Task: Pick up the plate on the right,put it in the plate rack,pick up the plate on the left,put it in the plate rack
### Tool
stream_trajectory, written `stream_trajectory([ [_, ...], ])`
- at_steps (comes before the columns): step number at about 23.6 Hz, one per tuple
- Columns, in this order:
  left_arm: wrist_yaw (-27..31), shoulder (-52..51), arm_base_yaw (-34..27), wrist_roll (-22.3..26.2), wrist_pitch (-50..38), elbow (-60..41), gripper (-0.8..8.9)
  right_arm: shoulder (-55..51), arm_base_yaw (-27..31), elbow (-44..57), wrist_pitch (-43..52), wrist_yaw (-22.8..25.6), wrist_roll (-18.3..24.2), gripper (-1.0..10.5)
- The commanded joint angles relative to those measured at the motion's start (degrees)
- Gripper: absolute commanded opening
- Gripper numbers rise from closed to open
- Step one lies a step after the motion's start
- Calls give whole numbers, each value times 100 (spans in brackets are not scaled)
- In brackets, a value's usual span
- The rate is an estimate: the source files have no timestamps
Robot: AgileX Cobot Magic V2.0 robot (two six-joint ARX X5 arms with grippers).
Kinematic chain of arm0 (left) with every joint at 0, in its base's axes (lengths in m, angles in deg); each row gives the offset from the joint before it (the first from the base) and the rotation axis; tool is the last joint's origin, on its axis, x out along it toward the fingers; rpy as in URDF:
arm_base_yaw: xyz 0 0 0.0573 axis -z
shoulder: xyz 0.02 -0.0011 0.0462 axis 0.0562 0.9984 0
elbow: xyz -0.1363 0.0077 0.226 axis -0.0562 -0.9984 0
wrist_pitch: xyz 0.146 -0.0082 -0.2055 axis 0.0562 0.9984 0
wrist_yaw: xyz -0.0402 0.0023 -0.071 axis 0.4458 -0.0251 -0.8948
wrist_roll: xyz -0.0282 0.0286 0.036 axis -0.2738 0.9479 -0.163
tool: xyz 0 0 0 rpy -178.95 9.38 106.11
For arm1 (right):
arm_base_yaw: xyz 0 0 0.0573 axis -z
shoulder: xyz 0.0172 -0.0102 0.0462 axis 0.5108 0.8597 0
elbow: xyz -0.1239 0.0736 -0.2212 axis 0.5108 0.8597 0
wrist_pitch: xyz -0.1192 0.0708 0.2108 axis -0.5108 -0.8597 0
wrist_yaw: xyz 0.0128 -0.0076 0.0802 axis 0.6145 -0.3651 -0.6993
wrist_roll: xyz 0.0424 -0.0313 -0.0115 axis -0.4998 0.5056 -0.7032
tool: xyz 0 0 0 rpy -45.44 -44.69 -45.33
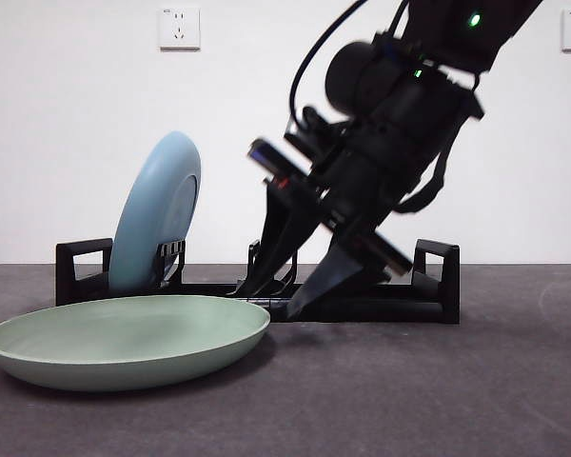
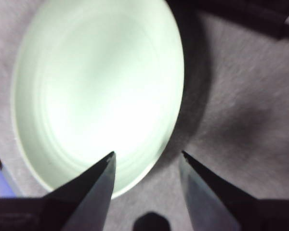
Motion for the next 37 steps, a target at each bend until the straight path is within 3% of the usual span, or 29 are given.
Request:
stream_trajectory([
  [1,138,2,175,96,68,-50,283,234,-48,-2,175,-7,-146,217],
  [5,365,4,374,96,90,-50,283,413,-55,-2,389,-7,-278,209],
  [14,614,7,498,109,212,-50,283,590,-61,-2,402,11,-444,-8],
  [25,688,7,501,553,407,-50,283,28,-249,-2,-103,48,-369,-12],
  [32,664,9,844,931,575,-50,283,-907,-175,-2,-352,907,-352,-12],
  [37,730,46,1502,1010,699,-50,280,-1386,116,-9,-529,999,-332,-12],
])
